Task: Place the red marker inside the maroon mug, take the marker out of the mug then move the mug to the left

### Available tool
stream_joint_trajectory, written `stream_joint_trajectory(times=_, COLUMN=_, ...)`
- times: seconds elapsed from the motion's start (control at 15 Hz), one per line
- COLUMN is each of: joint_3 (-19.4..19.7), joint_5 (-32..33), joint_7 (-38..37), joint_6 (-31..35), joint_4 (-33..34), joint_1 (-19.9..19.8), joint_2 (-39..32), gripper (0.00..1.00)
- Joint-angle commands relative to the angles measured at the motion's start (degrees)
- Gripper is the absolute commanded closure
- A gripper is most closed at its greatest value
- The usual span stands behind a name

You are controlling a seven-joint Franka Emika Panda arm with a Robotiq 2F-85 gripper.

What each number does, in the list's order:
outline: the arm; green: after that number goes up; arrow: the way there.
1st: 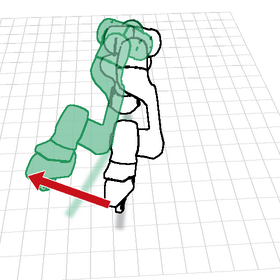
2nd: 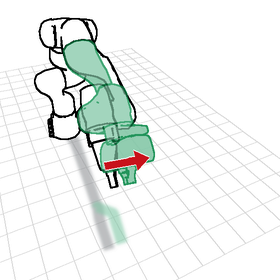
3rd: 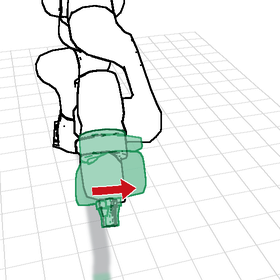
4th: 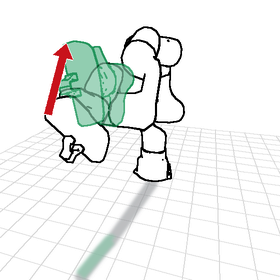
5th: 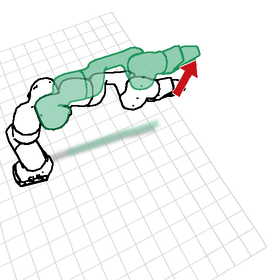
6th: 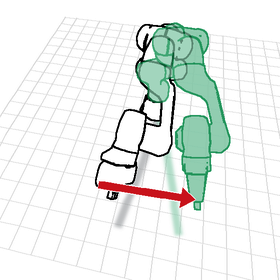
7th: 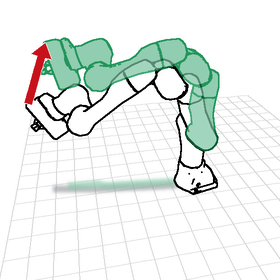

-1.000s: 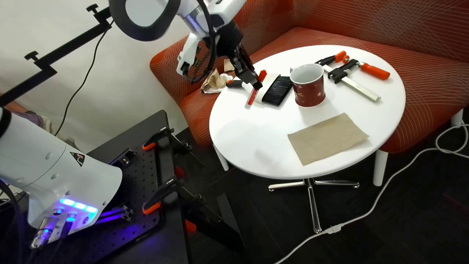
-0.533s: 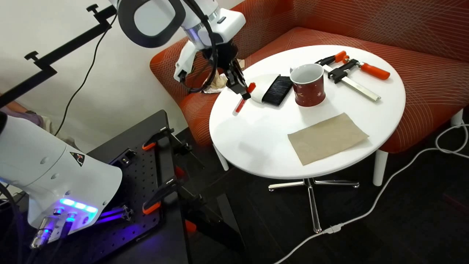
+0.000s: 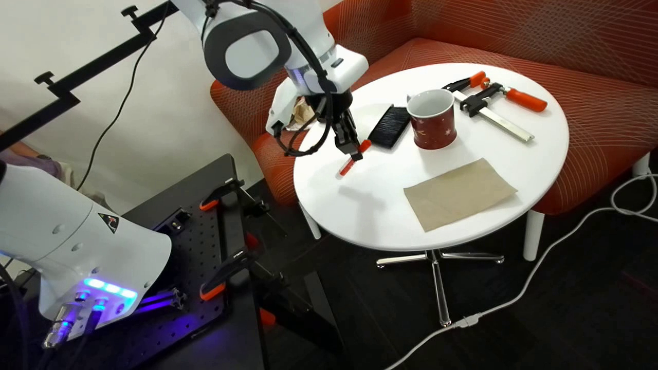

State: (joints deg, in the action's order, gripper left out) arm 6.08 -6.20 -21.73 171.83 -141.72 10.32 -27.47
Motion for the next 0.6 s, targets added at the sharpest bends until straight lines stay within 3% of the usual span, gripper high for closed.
stream_joint_trajectory(times=0.0, joint_3=-1.7, joint_5=-2.0, joint_7=0.9, joint_6=-0.8, joint_4=4.7, joint_1=-1.8, joint_2=-5.0, gripper=0.95)
stream_joint_trajectory(times=0.33, joint_3=-1.4, joint_5=-2.2, joint_7=0.8, joint_6=-2.1, joint_4=8.1, joint_1=-1.8, joint_2=-8.4, gripper=0.95)
stream_joint_trajectory(times=0.4, joint_3=-1.3, joint_5=-2.2, joint_7=0.8, joint_6=-2.2, joint_4=8.5, joint_1=-1.8, joint_2=-8.7, gripper=0.89)
stream_joint_trajectory(times=0.47, joint_3=-0.5, joint_5=-2.1, joint_7=0.3, joint_6=-2.2, joint_4=8.7, joint_1=-1.1, joint_2=-8.9, gripper=0.56)
stream_joint_trajectory(times=0.53, joint_3=-0.3, joint_5=-2.1, joint_7=0.2, joint_6=-2.1, joint_4=8.7, joint_1=-0.9, joint_2=-8.9, gripper=0.55)
